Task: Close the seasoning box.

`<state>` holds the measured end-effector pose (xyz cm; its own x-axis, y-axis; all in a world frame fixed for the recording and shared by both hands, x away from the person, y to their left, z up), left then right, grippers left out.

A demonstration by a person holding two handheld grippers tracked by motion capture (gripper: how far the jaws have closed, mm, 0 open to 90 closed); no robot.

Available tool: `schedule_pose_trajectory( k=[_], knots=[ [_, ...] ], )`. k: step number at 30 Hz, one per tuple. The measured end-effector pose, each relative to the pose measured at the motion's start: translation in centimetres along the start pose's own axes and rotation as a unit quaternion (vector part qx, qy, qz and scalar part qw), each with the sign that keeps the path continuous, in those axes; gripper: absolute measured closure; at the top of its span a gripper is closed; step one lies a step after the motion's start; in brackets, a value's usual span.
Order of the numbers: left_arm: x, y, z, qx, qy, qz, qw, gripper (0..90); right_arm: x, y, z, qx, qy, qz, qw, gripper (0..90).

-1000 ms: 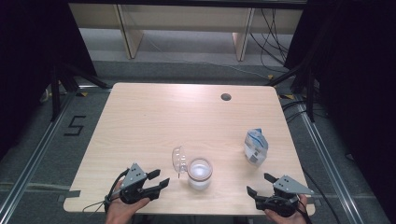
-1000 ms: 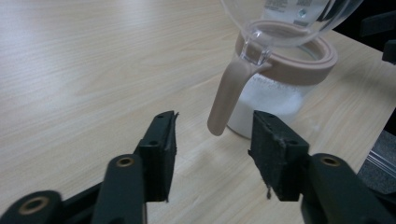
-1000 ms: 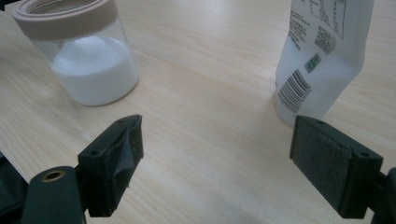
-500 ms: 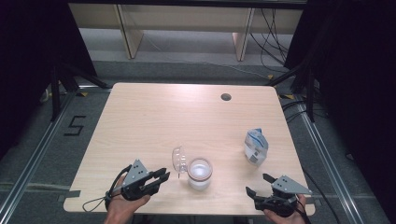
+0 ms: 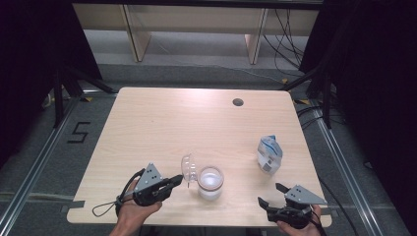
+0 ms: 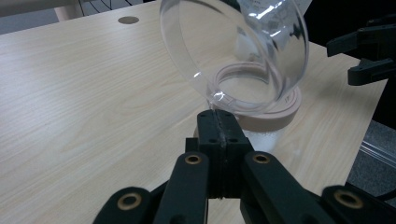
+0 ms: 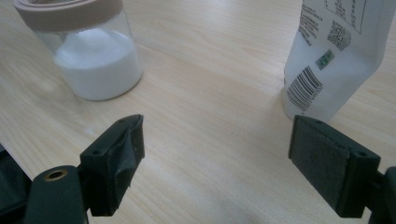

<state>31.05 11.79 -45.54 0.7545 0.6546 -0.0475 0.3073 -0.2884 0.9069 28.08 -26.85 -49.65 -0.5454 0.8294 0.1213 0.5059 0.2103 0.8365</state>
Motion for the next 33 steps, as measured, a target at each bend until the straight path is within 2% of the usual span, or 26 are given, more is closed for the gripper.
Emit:
schedule_pose_trajectory(
  k=[1,2,5,10,13,14,21,29,31,33],
  knots=[
    [-0.1,0.1,0.0,0.002,-0.001,-0.002,1.0,89.4,0.0,0.0,0.0,0.0,-0.001,0.0,1.0,19.2],
    [-0.1,0.2,0.1,0.003,-0.002,0.003,1.0,89.5,-0.3,0.1,0.1,-0.004,0.0,-0.012,0.9999,19.2],
    [-0.2,0.4,0.4,0.003,-0.008,0.01,0.9999,89.5,-0.3,0.1,0.1,-0.004,0.003,-0.015,0.9999,19.2],
    [-0.4,0.7,0.7,0.003,-0.01,0.013,0.9999,89.4,-0.3,0.0,0.2,-0.004,0.004,-0.014,0.9999,19.4],
    [-0.5,0.8,0.9,0.001,-0.009,0.008,0.9999,89.4,-0.3,0.0,0.2,-0.004,0.003,-0.015,0.9999,19.4],
    [-0.5,0.9,0.9,0.001,-0.01,0.015,0.9998,89.4,-0.3,0.0,0.2,-0.004,0.004,-0.014,0.9999,19.4],
    [-0.7,1.1,0.9,0.008,-0.01,0.026,0.9996,89.4,-0.3,0.0,0.2,-0.004,0.005,-0.015,0.9999,19.5],
    [-0.8,1.1,1.2,0.005,-0.015,0.026,0.9995,89.4,-0.3,0.0,0.2,-0.004,0.005,-0.015,0.9999,19.5],
    [-1.0,1.1,1.3,0.004,-0.015,0.027,0.9995,89.4,-0.3,0.0,0.2,-0.006,0.002,-0.021,0.9998,19.5],
    [-1.0,1.2,1.4,0.009,-0.017,0.033,0.9993,89.3,-0.2,0.0,0.3,-0.007,0.007,-0.014,0.9998,19.5]
  ],
)
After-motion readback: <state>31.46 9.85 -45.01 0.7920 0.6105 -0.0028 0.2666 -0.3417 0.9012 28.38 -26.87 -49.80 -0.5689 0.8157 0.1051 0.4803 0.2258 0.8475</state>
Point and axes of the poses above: each handheld gripper's, and its own axes: z roughly forward along the jaws, y roughly out of its top, x roughly to its left, the point moved 2 cm from there along z, roughly forward along the jaws, and after that the axes turned 3 degrees about z, right-handed, at the moved point
